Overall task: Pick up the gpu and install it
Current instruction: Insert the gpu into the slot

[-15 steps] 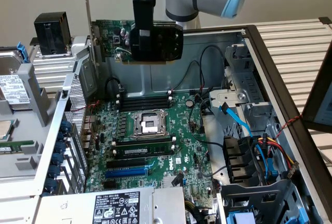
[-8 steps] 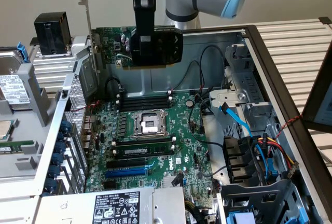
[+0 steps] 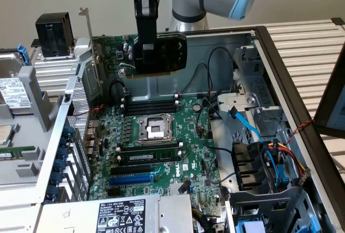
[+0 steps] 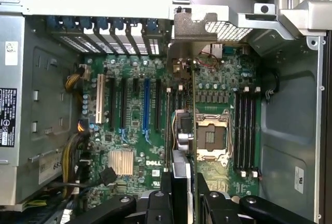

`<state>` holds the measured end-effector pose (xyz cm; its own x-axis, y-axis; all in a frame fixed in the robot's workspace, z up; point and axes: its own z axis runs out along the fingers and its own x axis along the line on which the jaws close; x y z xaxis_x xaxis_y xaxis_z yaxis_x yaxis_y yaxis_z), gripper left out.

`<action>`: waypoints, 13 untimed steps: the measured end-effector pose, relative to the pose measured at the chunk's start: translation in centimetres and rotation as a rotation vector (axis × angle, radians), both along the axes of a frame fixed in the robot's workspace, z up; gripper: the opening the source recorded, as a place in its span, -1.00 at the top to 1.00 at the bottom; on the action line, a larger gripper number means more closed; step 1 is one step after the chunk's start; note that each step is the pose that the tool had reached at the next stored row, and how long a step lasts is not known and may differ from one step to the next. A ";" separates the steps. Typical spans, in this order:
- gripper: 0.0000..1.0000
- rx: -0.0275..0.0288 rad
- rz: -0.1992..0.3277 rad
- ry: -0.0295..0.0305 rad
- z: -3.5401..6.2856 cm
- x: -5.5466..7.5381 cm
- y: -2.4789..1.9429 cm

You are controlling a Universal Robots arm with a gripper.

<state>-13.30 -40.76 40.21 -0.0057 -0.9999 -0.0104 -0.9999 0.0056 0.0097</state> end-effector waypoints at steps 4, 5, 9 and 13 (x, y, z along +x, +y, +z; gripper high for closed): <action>0.44 0.0000 -0.003 -0.0043 -0.70 -0.5 -0.16; 0.44 0.0000 -0.005 -0.0043 -0.87 -0.5 -0.29; 0.44 0.0000 -0.021 -0.0048 -1.61 -0.5 -0.85; 0.44 -0.0001 -0.049 -0.0052 -2.33 -0.5 -1.16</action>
<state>-13.85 -41.92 37.89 -0.0549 -0.9984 -0.0105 -0.9985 0.0548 0.0045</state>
